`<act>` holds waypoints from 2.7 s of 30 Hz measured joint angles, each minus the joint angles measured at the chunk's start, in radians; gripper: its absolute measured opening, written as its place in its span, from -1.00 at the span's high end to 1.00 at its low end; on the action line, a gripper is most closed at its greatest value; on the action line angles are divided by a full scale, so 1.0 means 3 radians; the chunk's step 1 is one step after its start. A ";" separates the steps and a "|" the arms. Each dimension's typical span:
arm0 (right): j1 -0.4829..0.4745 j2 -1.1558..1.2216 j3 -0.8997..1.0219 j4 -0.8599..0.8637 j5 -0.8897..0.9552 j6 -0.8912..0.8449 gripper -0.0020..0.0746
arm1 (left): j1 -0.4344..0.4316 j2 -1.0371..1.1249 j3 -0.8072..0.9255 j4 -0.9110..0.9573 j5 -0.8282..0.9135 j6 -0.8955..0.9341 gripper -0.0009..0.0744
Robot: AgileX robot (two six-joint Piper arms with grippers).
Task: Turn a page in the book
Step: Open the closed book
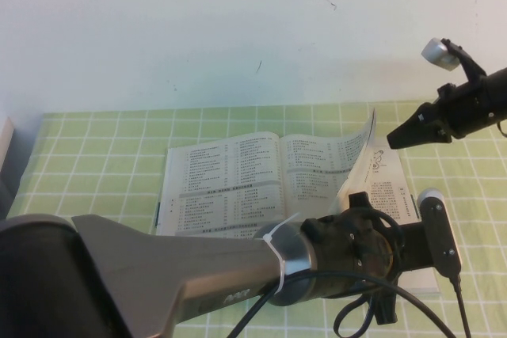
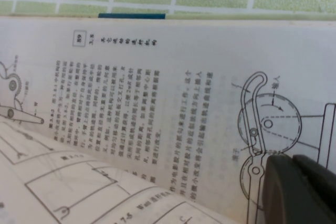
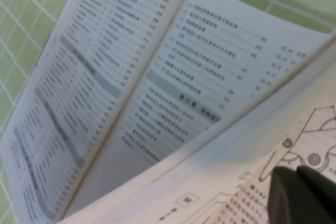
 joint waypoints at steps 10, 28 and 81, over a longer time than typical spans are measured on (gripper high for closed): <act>0.0000 0.0413 -0.0005 0.0304 -0.0069 -0.0059 0.95 | 0.0000 0.0000 0.0000 0.0000 0.0006 0.0000 0.99; 0.0151 0.0627 -0.0059 0.0479 -0.0074 -0.0038 0.95 | -0.0007 0.0000 0.0000 0.0282 0.0131 -0.0258 0.99; 0.0237 0.0410 -0.0229 -0.0392 -0.0012 0.0335 0.95 | 0.1114 -0.0245 -0.0005 -0.0852 0.1364 -0.0722 0.99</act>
